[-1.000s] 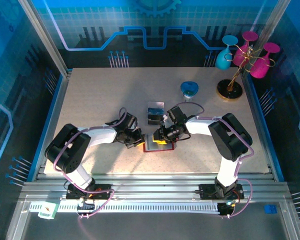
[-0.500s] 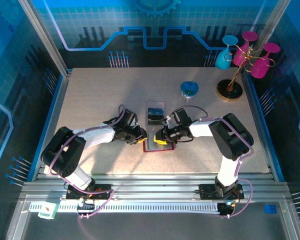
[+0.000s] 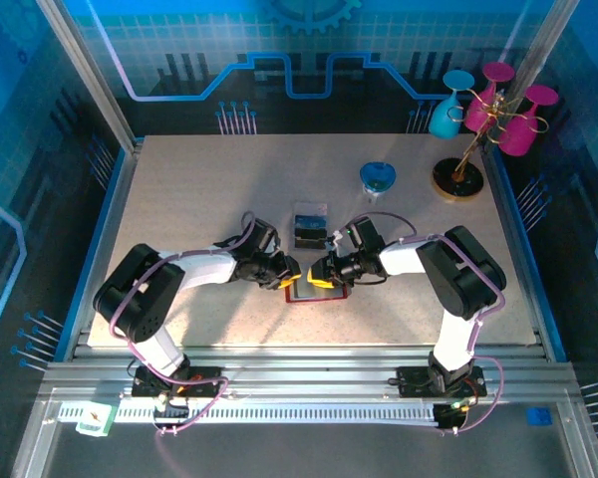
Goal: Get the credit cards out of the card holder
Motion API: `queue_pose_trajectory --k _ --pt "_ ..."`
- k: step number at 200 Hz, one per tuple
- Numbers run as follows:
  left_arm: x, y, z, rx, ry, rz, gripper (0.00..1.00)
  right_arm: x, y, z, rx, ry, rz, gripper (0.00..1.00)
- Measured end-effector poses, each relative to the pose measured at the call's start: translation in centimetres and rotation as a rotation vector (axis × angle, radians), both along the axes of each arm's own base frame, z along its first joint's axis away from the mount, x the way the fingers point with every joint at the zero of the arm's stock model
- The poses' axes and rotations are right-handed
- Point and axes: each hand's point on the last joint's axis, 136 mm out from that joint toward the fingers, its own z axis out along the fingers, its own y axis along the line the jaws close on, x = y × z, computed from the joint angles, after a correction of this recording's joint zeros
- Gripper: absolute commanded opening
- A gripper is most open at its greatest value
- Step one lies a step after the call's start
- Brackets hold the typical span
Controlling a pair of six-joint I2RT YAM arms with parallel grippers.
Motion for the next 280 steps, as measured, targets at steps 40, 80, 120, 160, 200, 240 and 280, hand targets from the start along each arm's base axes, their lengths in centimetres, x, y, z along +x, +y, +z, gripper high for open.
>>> queue_pose_trajectory --k 40,80,120,160,200,240,280 --pt "0.2 -0.9 0.2 -0.039 -0.004 -0.006 0.23 0.0 0.0 0.1 0.025 -0.002 -0.013 0.27" --pt "0.2 -1.4 0.5 -0.054 -0.015 -0.014 0.19 0.1 0.1 0.2 0.065 0.010 -0.052 0.26" --pt "-0.5 -1.8 0.4 -0.053 -0.006 -0.026 0.19 -0.1 -0.3 0.8 0.072 0.027 -0.094 0.25" --pt "-1.3 -1.5 -0.4 -0.045 0.021 -0.019 0.09 0.5 -0.7 3.2 0.083 -0.019 -0.117 0.26" --pt "-1.3 -1.5 -0.4 -0.040 0.016 -0.024 0.02 1.0 -1.5 4.6 0.045 -0.042 -0.128 0.26" --pt "-1.2 -0.8 1.2 -0.025 -0.035 -0.029 0.02 1.7 -2.5 5.4 0.007 -0.065 -0.134 0.27" --pt "-1.2 0.5 1.7 0.014 -0.059 -0.045 0.04 1.5 -3.3 4.9 -0.024 -0.047 -0.135 0.27"
